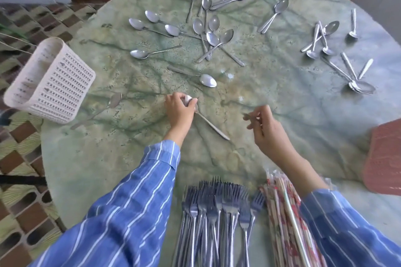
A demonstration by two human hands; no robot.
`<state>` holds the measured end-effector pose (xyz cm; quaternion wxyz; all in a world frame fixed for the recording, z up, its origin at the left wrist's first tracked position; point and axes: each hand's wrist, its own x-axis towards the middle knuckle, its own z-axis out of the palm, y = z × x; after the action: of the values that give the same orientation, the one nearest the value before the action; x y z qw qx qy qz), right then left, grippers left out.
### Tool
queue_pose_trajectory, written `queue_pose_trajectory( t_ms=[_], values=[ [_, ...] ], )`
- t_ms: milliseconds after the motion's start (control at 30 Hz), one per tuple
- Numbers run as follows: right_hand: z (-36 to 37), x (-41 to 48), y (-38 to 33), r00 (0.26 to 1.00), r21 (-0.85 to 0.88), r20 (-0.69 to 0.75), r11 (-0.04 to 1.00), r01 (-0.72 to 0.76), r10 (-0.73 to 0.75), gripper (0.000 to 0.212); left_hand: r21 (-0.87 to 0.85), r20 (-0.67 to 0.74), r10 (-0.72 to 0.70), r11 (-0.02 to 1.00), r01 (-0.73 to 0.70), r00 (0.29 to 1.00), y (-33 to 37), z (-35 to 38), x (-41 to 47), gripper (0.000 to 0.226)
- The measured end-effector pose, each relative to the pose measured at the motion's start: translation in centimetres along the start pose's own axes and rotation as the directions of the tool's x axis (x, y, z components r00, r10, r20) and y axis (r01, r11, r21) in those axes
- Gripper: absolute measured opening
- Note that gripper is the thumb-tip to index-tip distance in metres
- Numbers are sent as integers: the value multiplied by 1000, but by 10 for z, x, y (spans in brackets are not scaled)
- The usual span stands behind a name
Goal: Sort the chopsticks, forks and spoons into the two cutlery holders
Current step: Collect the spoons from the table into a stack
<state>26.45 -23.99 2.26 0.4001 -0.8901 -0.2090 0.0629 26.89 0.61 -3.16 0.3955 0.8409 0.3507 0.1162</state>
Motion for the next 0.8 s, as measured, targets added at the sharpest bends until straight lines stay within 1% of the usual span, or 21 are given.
queue_pose_trajectory(
  t_ms=[67, 100, 167, 233, 267, 300, 367, 433, 500, 533, 567, 700, 767, 800],
  values=[
    [13, 18, -16, 999, 23, -32, 1000, 8, -7, 10, -200, 81, 31, 980, -14, 996, 3, -12, -4, 22],
    [21, 29, -23, 999, 23, -37, 1000, -14, 15, 10, -273, 104, 60, 962, -29, 993, 5, -20, -6, 20],
    [38, 52, -38, 994, 1, -33, 994, -108, 108, 11, -382, 145, 84, 924, -23, 986, 4, -39, -7, 15],
    [56, 76, -51, 975, -77, -28, 972, -223, 222, 25, -549, 182, 120, 836, 0, 976, -2, -60, -3, 12],
    [65, 89, -57, 962, -114, -41, 955, -274, 271, 30, -607, 196, 142, 795, 6, 970, -7, -72, 2, 13],
    [74, 101, -62, 949, -135, -76, 940, -313, 305, 31, -628, 201, 160, 778, 2, 966, -14, -84, 9, 13],
    [92, 122, -67, 931, -140, -148, 925, -353, 333, 32, -588, 221, 187, 808, -22, 957, -30, -111, 25, 12],
    [109, 138, -69, 916, -150, -158, 908, -391, 368, 42, -512, 236, 203, 857, -56, 951, -51, -137, 45, 12],
    [120, 148, -70, 912, -181, -151, 896, -406, 382, 48, -367, 228, 254, 917, -158, 940, -72, -160, 66, 10],
    [125, 151, -70, 906, -195, -161, 888, -417, 391, 47, -284, 234, 279, 936, -209, 931, -82, -169, 75, 10],
    [129, 152, -69, 896, -207, -182, 875, -437, 405, 46, -224, 244, 278, 948, -225, 929, -91, -176, 84, 11],
    [139, 149, -68, 857, -287, -238, 810, -511, 457, 36, -57, 300, 210, 978, -202, 930, -117, -192, 113, 17],
    [141, 148, -70, 856, -338, -251, 787, -515, 452, 31, 32, 310, 219, 970, -241, 925, -125, -196, 122, 25],
    [141, 148, -70, 861, -374, -258, 777, -507, 438, 28, 94, 313, 231, 958, -272, 921, -127, -198, 126, 33]
  ],
)
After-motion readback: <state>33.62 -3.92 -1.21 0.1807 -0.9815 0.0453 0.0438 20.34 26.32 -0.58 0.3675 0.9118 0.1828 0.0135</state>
